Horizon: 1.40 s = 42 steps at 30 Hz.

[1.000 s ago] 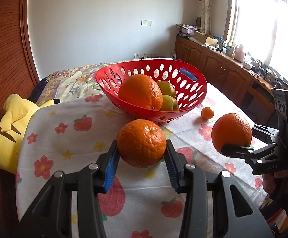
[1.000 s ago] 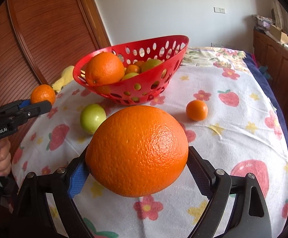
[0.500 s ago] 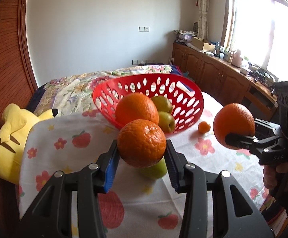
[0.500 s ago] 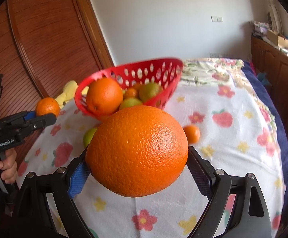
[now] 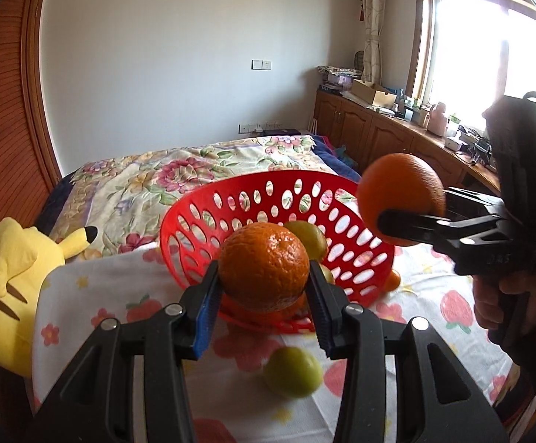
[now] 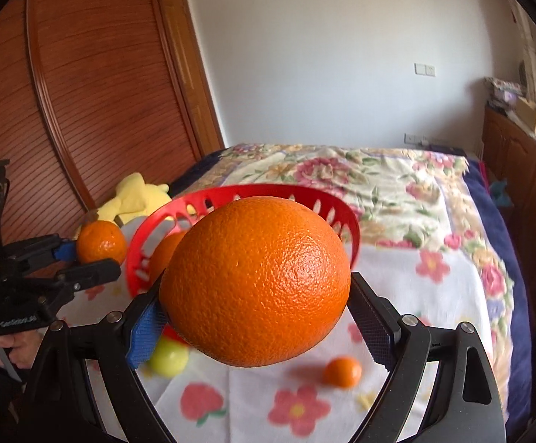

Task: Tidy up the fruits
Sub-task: 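Lift and carry the tangerine and orange with both tools over the red basket, then open both tools to release the tangerine and orange into the basket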

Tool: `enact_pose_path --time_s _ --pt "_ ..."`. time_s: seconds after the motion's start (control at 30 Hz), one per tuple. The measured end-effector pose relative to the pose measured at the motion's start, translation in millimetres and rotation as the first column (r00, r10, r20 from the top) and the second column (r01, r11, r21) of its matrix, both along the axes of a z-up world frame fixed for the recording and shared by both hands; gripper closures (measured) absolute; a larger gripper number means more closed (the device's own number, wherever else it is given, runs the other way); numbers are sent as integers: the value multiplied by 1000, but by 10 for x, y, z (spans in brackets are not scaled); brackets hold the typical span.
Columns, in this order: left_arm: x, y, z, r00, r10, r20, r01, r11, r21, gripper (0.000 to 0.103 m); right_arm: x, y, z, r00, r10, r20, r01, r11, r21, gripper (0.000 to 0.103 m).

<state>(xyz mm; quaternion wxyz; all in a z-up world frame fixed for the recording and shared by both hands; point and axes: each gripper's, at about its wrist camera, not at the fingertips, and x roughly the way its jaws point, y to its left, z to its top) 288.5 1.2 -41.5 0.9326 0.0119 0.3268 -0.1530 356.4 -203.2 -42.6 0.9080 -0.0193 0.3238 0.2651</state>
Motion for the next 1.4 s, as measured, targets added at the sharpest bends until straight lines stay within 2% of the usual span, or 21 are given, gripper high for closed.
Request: enact_pose_path --time_s 0.3,0.67,0.93,1.03,1.13,1.3,1.4 --pt "395 2 33 1000 -8 -7 8 1000 24 60 399 265 -201 999 32 -37 -35 996 -86 12" --pt "780 -107 45 999 -23 -47 25 999 44 60 393 319 -350 997 40 -71 -50 989 -139 11" --pt "926 -184 -80 995 -25 -101 29 999 42 60 304 401 -407 996 65 -68 -76 981 -180 12" --pt "929 -196 -115 994 -21 -108 27 998 48 60 286 343 -328 997 49 -53 -55 989 -135 11" --pt "929 -213 -110 994 -18 -107 23 999 47 59 333 245 -287 997 28 -76 -35 995 -91 12" --pt "960 -250 -131 993 -20 -115 27 998 57 59 266 102 -208 998 -3 -63 0 998 -58 12" --pt "960 -293 -155 992 -24 -122 31 998 56 58 201 62 -152 999 -8 -43 4 997 -74 12"
